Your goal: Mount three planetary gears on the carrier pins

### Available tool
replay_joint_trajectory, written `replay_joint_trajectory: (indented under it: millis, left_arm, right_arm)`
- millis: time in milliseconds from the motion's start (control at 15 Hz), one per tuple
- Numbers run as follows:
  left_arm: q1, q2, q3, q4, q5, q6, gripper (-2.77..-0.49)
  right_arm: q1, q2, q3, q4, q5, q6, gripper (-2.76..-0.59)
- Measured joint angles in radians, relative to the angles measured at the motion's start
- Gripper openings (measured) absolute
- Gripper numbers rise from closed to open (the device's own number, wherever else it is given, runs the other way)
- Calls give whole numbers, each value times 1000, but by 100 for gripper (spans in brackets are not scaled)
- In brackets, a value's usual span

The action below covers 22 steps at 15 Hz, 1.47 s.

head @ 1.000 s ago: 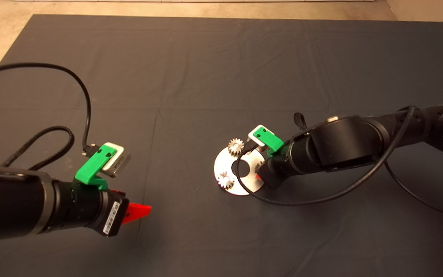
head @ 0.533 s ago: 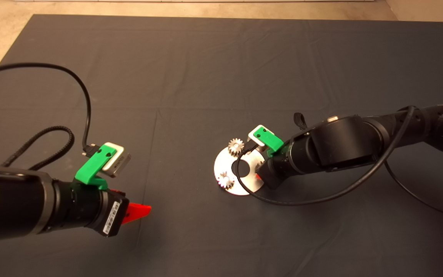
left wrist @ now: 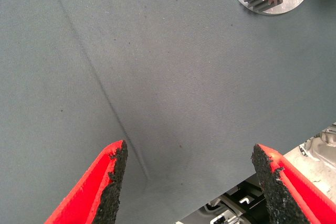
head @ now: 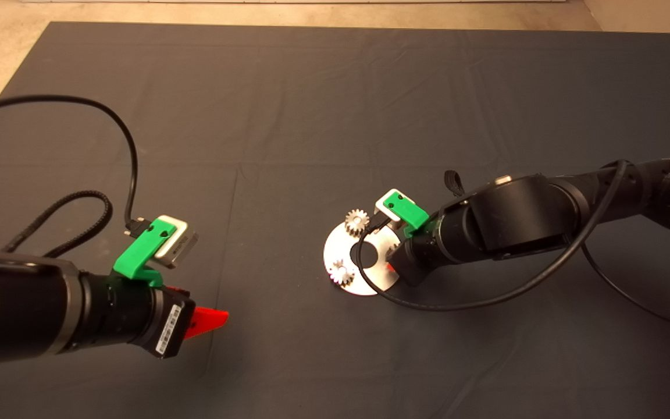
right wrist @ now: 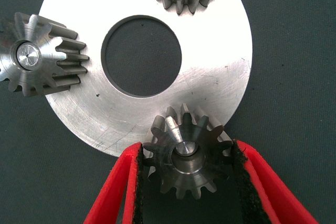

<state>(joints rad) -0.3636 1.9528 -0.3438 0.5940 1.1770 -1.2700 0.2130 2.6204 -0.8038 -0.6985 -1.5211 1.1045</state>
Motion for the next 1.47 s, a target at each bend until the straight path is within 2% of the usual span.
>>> replay_joint_trajectory:
  millis: [1000,1133,1200,1467]
  left_arm:
    - [0,0,0,0,0,0,-162]
    - [0,0,0,0,0,0,-162]
    - [0,0,0,0,0,0,-162]
    - [0,0,0,0,0,1,-162]
  right_arm:
    - [-1,0,0,0,0,0,-227]
    - [-4,-2,0,0,-1,1,-220]
    - [-4,-3,0,-1,-6,1,-220]
    - [-3,-6,4,-1,-7,3,-220]
